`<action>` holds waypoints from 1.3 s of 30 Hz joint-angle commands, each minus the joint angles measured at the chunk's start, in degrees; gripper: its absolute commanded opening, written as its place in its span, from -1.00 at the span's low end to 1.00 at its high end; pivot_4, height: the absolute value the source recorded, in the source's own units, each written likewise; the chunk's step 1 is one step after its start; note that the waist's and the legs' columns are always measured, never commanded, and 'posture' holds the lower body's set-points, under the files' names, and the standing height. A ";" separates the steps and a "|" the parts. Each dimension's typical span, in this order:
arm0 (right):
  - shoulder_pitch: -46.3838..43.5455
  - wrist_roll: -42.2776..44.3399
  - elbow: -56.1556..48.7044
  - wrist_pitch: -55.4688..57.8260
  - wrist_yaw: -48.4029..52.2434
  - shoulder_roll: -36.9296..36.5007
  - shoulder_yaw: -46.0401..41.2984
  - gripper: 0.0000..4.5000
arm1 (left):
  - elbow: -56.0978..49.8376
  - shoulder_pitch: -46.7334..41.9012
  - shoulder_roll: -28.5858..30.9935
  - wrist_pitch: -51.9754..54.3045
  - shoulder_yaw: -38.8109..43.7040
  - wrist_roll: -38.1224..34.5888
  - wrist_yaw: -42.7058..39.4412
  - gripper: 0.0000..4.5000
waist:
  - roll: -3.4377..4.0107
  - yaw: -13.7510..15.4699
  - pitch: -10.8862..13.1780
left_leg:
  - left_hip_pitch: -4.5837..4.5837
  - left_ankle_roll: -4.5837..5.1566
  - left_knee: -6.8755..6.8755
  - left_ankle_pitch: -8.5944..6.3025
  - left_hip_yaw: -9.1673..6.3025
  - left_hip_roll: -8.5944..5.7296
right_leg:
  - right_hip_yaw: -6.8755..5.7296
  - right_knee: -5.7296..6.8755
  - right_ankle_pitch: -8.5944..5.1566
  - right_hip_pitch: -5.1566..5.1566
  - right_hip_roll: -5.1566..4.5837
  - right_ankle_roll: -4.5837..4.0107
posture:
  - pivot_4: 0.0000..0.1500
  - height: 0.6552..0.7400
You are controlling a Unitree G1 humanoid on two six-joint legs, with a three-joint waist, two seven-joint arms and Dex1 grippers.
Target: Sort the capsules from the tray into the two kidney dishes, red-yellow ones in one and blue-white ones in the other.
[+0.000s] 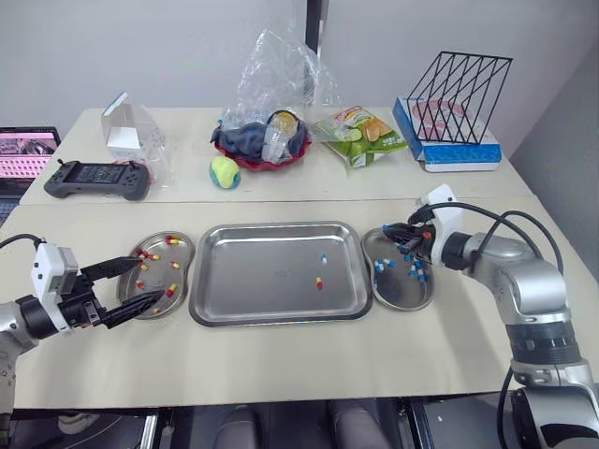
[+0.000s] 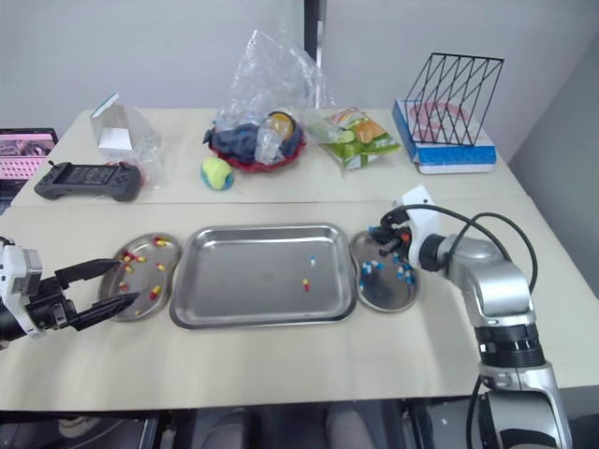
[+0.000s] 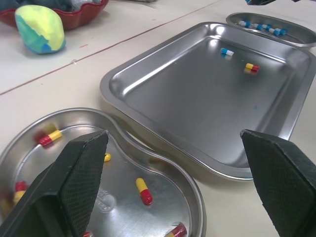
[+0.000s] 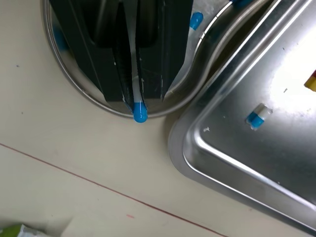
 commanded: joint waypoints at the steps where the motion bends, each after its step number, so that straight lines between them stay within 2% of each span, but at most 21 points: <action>1: 0.79 -0.19 -1.08 0.06 -0.24 -0.87 -0.36 -0.98 | 0.40 -1.09 0.32 -0.18 0.38 -0.74 -0.31 1.00 | 0.00 0.13 0.00 | 0.00 0.00 0.00 0.00 0.00 0.00 | 0.00 0.01 0.00 0.00 0.00 0.00 | 1.00 0.47; 4: 1.13 -1.32 0.27 -1.40 -0.94 -0.78 -0.05 -0.98 | 1.61 -2.30 0.69 -0.77 -0.02 -0.25 -0.60 1.00 | 0.00 0.17 0.00 | 0.00 0.00 0.02 0.00 0.00 -0.01 | 0.00 0.00 0.00 0.01 -0.02 0.00 | 1.00 0.47; 6: 1.04 -1.35 0.45 -1.39 -1.47 -0.48 -0.45 -0.64 | 2.25 -2.83 0.83 -1.07 -0.21 0.02 -0.76 1.00 | 0.00 0.20 0.00 | -0.01 0.00 0.03 0.00 0.01 -0.02 | 0.00 0.01 0.00 0.01 -0.02 0.00 | 1.00 0.47; 10: 0.68 -0.72 1.20 -1.55 -1.10 -0.75 -1.15 -0.08 | 2.97 -3.73 1.06 -1.22 -0.46 0.19 -1.06 1.00 | 0.00 0.19 0.00 | -0.01 0.00 0.03 0.00 0.01 -0.02 | -0.01 0.01 0.00 0.01 -0.02 0.00 | 1.00 0.47; 17: -0.42 -0.32 7.27 -6.86 1.86 -6.31 -7.34 0.99 | 5.83 -4.84 1.76 -1.22 0.07 0.98 -0.26 1.00 | 0.01 0.40 0.01 | -0.02 0.00 0.03 0.00 0.01 -0.04 | -0.01 -0.01 0.00 0.02 -0.05 0.00 | 1.00 0.47; 24: -0.49 0.02 20.37 -20.11 2.04 -8.83 -16.77 0.99 | 10.03 -7.09 1.47 -2.86 2.72 1.03 2.54 1.00 | 0.00 0.25 0.01 | 0.02 0.00 0.01 0.00 0.02 -0.03 | -0.01 -0.03 0.00 0.04 -0.03 0.00 | 1.00 0.47; 31: 4.12 -0.94 33.62 -36.59 2.03 -9.64 -22.37 0.99 | 15.45 -5.55 0.29 -8.04 7.08 1.83 6.22 1.00 | 0.02 0.20 0.01 | 0.04 0.00 0.01 0.00 0.04 -0.03 | 0.01 -0.03 0.00 0.06 -0.05 0.00 | 1.00 0.47; 39: 5.61 -0.17 38.25 -40.93 -0.04 -8.26 -23.51 0.99 | 17.39 -2.33 -1.68 -10.43 9.33 1.16 8.33 1.00 | 0.04 0.10 0.01 | 0.20 0.00 0.01 0.00 0.08 -0.03 | 0.05 0.04 0.00 0.18 -0.05 0.00 | 1.00 0.47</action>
